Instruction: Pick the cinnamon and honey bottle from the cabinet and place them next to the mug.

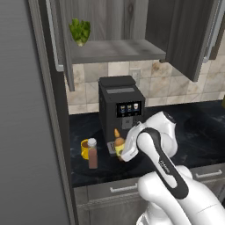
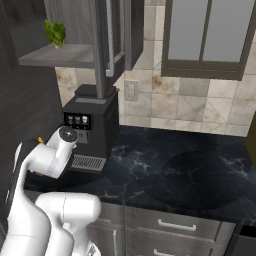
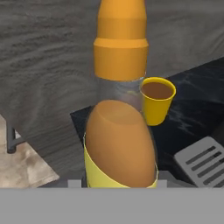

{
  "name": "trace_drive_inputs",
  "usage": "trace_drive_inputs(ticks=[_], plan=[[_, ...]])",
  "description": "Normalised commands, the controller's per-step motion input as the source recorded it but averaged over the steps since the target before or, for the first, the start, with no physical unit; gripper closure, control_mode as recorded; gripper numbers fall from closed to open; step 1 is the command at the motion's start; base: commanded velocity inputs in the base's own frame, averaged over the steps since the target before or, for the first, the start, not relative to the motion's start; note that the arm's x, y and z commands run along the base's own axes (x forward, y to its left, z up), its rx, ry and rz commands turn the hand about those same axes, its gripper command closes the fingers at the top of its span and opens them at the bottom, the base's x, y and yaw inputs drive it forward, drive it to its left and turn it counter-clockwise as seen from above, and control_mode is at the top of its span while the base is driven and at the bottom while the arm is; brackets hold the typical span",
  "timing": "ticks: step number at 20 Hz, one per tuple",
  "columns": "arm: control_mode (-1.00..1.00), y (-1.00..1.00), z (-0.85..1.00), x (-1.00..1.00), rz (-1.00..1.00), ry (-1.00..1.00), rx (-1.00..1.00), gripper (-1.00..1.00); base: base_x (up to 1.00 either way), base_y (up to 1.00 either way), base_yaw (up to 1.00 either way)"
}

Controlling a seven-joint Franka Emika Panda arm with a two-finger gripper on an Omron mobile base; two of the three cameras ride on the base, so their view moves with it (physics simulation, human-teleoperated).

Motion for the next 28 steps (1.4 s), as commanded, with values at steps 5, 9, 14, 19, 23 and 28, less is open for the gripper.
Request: trace_drive_inputs(ticks=[5,9,14,19,23,28], plan=[[-1.0,-0.15,-0.49,-0.08,-0.01,-0.14,0.12,1.0,0.0,0.0,0.0],[-1.0,-0.18,-0.64,-0.11,0.0,-0.1,0.21,1.0,0.0,0.0,0.0],[-1.0,-0.21,-0.76,-0.15,0.0,-0.1,0.25,1.0,0.0,0.0,0.0],[-1.0,-0.1,-0.8,-0.08,0.0,-0.15,0.24,1.0,0.0,0.0,0.0],[-1.0,0.0,-0.86,0.0,0.0,-0.2,0.23,1.0,0.0,0.0,0.0],[-1.0,0.0,-0.86,0.0,0.01,-0.17,0.2,1.0,0.0,0.0,0.0]])
